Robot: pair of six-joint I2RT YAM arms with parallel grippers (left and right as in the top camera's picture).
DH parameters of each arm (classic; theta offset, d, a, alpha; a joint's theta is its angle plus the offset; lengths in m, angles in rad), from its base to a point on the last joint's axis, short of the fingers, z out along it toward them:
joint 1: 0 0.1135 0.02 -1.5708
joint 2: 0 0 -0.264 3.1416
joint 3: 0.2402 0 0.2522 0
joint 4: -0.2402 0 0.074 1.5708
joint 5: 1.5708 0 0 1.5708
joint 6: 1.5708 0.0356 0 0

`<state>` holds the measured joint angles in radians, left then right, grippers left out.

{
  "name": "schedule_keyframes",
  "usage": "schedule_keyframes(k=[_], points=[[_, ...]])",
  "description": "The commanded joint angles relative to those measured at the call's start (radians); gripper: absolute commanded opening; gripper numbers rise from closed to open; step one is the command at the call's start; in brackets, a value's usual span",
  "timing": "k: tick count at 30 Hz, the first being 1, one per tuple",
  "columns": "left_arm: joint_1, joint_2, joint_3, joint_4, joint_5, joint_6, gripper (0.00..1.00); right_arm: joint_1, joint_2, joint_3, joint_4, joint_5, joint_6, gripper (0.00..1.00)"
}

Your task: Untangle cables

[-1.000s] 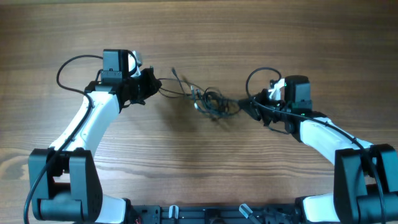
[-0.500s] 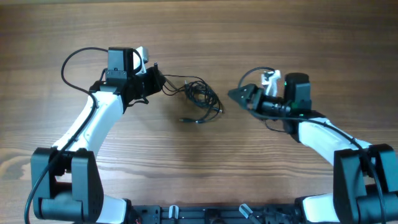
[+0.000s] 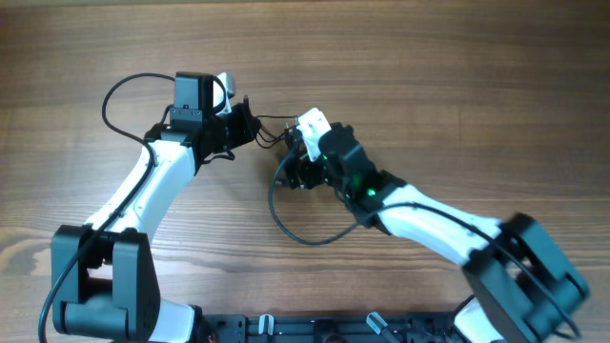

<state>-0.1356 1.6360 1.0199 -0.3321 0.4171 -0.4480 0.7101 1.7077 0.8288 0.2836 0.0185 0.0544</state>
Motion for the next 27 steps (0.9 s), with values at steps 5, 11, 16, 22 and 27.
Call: schedule_keyframes(k=[5,11,16,22,27], points=[[0.002,-0.016,-0.005,0.007,0.005,-0.039,0.16,0.01,0.089,0.03,-0.124,0.034,0.028,0.11],[0.002,-0.016,-0.006,-0.076,-0.129,-0.031,0.1,-0.089,-0.269,0.03,-0.144,-0.216,0.339,0.04],[-0.002,-0.016,-0.006,-0.091,-0.114,-0.032,0.22,-0.156,-0.432,0.03,-0.143,-0.415,0.473,0.04],[-0.004,-0.016,-0.006,-0.061,0.203,0.025,0.36,-0.162,-0.402,0.029,-0.185,-0.462,0.498,0.04],[-0.004,-0.016,-0.006,-0.031,0.457,0.03,0.73,-0.162,-0.372,0.029,-0.196,-0.454,0.463,0.04]])
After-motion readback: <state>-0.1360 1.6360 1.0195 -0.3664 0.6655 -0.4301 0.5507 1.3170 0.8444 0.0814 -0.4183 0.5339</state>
